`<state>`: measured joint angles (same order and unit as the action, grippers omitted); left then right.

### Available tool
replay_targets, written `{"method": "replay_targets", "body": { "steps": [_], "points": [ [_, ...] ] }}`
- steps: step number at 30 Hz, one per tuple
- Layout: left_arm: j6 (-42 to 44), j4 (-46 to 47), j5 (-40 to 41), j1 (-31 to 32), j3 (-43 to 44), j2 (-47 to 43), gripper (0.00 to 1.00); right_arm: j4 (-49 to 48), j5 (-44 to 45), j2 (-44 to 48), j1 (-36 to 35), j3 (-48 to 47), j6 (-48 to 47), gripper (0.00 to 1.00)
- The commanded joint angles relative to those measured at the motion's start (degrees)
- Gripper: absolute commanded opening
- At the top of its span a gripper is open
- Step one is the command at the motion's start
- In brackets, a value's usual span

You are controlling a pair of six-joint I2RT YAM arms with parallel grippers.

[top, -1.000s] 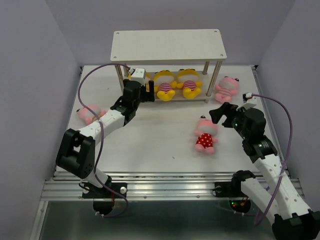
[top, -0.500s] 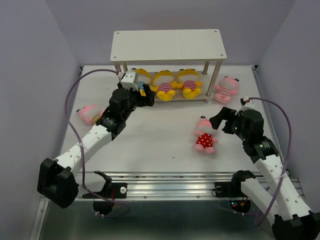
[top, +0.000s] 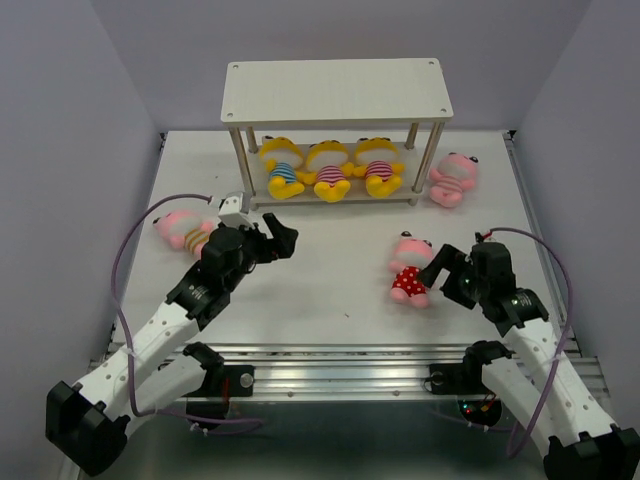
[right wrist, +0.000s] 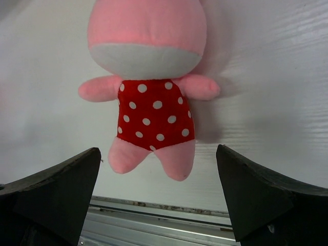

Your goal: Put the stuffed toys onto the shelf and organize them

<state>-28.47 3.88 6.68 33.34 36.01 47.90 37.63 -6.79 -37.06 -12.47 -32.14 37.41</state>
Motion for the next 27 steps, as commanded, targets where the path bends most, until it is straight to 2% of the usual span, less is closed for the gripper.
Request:
{"method": "replay_targets", "body": {
  "steps": [1, 4, 10, 14, 16, 19, 20, 22, 27],
  "points": [
    [-4.93, -1.33, 0.36, 0.41, -2.69, -3.95, 0.99, -2.11, -3.66, -0.20, -0.54, 3.30, 4.07, 1.00],
    [-5.19, -1.51, 0.27, 0.32, -2.87, -4.39, 0.99, -4.40, -5.51, -1.08, -0.54, 5.42, 5.04, 0.99],
    [-5.37, -1.42, 0.09, 0.32, -2.70, -3.69, 0.99, -6.25, -7.54, -2.32, -0.54, 7.62, 5.66, 0.81],
    [-5.28, -1.33, 0.53, 0.32, -2.79, -3.34, 0.99, -7.83, -8.42, -3.54, -0.54, 8.23, 5.40, 0.59],
    [-5.28, -1.33, 0.62, 0.32, -2.87, -3.25, 0.99, -8.27, -7.98, -3.98, -0.54, 8.67, 5.66, 0.44],
    [-5.19, -1.33, 0.71, 0.32, -2.96, -3.16, 0.99, -8.71, -8.42, -4.25, -0.54, 8.76, 5.57, 0.32],
    [-5.02, -1.42, 0.71, 0.32, -3.05, -3.25, 0.99, -8.88, -9.46, -4.42, -0.54, 8.59, 5.14, 0.16],
    [-5.28, -1.33, 0.88, 0.32, -3.05, -3.51, 0.99, -8.89, -9.74, -4.25, -0.54, 7.97, 4.43, 0.01],
    [-5.37, -1.33, 1.32, 0.32, -3.49, -4.04, 0.99, -6.61, -7.11, -1.88, -0.54, 2.36, 0.39, 0.01]
  ]
}}
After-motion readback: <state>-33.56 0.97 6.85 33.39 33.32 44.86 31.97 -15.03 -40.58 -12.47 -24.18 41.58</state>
